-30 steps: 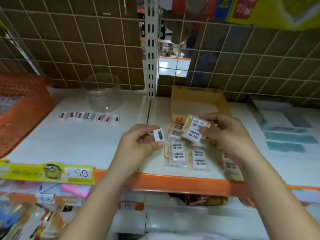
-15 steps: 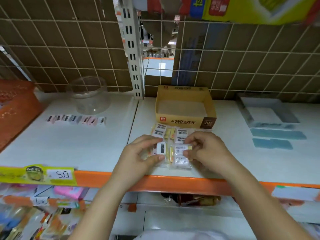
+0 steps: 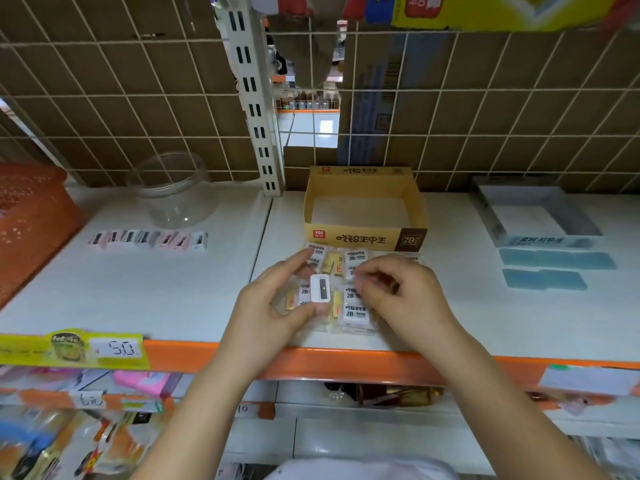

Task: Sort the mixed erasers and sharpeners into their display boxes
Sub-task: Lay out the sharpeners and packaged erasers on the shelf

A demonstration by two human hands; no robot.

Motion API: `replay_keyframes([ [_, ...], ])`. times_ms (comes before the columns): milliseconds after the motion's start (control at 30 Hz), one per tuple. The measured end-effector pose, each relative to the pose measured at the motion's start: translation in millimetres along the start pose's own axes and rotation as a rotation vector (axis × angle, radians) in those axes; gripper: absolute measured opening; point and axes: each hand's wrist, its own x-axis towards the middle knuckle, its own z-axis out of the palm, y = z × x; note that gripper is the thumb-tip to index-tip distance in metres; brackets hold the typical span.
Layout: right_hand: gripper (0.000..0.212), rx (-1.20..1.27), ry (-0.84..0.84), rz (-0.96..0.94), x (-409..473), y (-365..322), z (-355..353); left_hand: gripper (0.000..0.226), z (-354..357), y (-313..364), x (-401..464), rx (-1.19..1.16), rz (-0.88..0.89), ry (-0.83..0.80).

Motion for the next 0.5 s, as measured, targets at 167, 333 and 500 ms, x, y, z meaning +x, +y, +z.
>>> replay_keyframes([
  [167,0.004,0.429,-0.164,0.119,8.5,-28.7,13.5,0.072,-7.1,6.5,-2.4,0.01,0.023,0.1],
  [333,0.011,0.368,-0.282,0.146,38.4,-59.1,42.8,0.051,-34.2,-14.6,-0.8,0.159,0.04,0.214],
  [500,0.008,0.162,-0.305,0.057,85.9,-87.8,91.4,0.038,-85.5,-59.8,8.8,0.507,-0.094,0.209],
])
